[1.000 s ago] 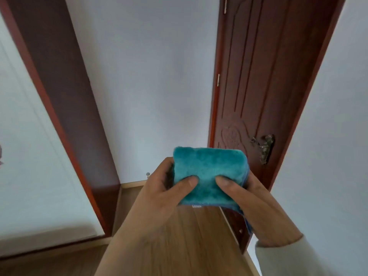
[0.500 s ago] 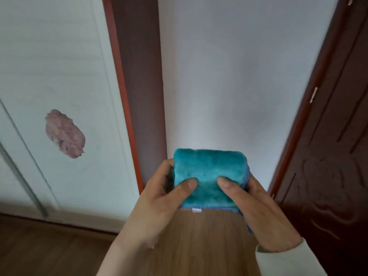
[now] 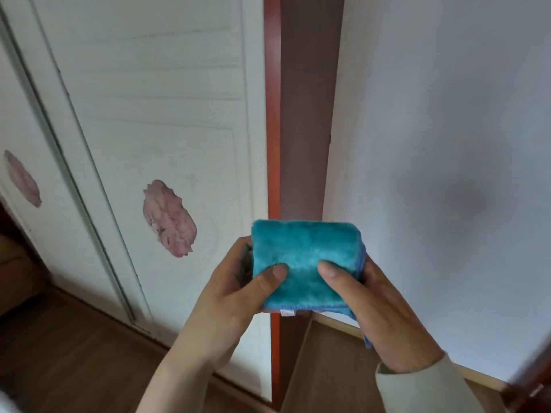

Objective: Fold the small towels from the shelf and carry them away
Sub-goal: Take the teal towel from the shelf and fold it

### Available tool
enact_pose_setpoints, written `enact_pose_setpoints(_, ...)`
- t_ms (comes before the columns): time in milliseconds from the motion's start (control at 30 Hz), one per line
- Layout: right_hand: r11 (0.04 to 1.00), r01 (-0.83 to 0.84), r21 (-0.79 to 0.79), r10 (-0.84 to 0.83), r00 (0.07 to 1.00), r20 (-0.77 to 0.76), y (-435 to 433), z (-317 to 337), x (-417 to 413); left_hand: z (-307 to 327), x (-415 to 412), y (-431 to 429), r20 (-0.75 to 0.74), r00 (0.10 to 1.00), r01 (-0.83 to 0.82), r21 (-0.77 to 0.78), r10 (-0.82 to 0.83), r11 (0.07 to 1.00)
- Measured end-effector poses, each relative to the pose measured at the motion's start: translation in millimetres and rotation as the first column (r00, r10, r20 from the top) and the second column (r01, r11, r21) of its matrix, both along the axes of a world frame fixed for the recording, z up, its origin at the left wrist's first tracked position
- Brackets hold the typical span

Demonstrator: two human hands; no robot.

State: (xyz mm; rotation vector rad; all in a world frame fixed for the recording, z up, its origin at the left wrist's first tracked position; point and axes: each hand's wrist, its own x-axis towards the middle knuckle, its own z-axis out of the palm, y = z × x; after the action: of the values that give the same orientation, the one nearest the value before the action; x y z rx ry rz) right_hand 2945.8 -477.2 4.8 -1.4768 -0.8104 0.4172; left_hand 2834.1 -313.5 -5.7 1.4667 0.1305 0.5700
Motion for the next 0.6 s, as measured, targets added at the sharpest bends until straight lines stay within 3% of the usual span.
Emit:
enact_pose_setpoints(300, 0.951, -0.309, 0.023, 0.309, 0.951, -0.001, 168, -8, 78, -3, 34, 124, 0.013, 0.963, -0.268, -0.004, 0.268, 0.963)
enact_pose_setpoints(600, 0.844, -0.536, -0.030, 0.537, 0.844, 0.020, 323, 7, 94, 0, 26, 232, 0.054, 0.849, -0.520, -0.089, 0.525, 0.850)
